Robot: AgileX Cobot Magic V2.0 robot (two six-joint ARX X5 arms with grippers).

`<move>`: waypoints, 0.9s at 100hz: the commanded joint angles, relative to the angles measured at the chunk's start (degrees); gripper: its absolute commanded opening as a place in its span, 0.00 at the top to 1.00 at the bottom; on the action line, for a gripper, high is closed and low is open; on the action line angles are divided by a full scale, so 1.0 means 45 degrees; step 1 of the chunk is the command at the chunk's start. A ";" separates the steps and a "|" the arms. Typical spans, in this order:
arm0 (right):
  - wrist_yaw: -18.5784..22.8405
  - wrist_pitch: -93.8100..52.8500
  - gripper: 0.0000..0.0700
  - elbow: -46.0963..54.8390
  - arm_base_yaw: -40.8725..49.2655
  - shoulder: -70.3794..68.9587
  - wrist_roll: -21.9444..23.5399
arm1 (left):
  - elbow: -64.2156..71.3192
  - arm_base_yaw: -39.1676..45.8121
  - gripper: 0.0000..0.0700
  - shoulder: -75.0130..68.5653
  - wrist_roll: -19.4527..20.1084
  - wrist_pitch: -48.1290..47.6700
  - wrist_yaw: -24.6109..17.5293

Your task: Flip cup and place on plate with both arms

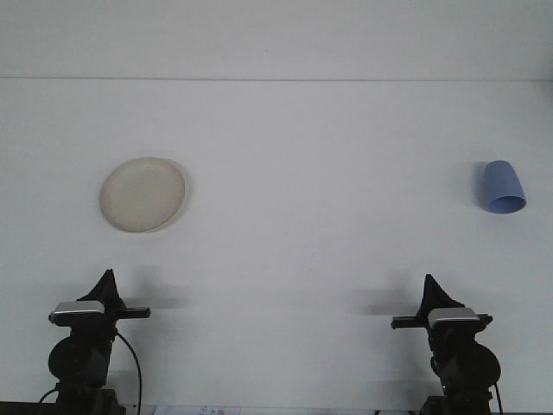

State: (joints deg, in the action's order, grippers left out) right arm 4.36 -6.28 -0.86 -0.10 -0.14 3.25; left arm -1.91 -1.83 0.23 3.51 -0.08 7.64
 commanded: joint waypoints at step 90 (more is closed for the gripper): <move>-0.3065 -0.1355 0.28 -0.7159 -0.0058 -0.5416 0.1307 | 0.0248 0.0010 0.98 -0.0015 -0.0068 0.0131 0.0053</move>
State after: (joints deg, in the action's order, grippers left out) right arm -7.09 -9.91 -29.26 -0.12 -19.05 17.02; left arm -1.91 -1.83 0.23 3.51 -0.08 7.64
